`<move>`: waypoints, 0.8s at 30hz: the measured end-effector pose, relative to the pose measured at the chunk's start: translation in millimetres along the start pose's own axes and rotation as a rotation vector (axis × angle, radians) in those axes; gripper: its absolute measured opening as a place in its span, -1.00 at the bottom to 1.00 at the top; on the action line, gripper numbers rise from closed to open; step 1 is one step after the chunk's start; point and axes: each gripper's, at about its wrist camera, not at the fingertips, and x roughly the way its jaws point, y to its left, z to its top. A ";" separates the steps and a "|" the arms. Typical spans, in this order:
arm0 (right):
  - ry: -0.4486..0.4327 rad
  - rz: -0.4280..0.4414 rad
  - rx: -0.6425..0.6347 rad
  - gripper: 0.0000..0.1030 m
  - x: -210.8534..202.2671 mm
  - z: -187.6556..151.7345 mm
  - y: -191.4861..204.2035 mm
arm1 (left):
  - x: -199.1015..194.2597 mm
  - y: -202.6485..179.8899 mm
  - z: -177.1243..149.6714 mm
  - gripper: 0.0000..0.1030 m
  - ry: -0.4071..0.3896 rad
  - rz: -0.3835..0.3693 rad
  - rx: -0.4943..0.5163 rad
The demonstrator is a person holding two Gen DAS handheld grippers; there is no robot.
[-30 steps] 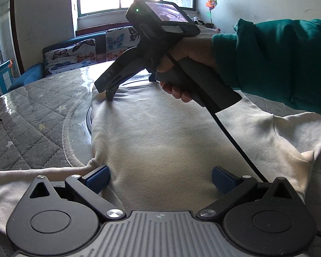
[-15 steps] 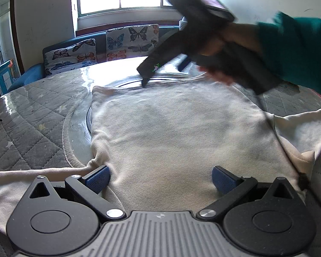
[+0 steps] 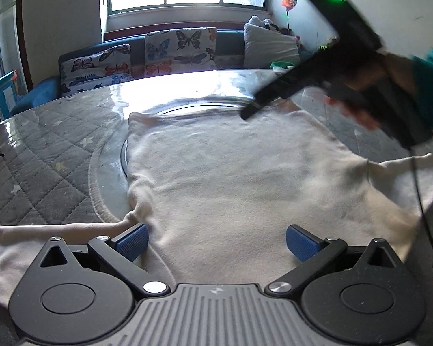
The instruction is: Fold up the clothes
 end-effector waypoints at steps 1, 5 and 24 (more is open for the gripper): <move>0.003 0.012 -0.029 0.85 -9.2 -6.5 5.1 | -4.6 0.4 -1.2 1.00 -0.008 0.000 0.007; 0.019 0.060 -0.147 0.85 -45.3 -35.7 30.8 | -21.6 -2.0 -8.7 1.00 -0.019 -0.003 0.051; -0.020 0.106 -0.104 0.85 -140.7 -155.3 67.9 | -44.9 -21.3 -28.0 1.00 0.009 0.008 0.194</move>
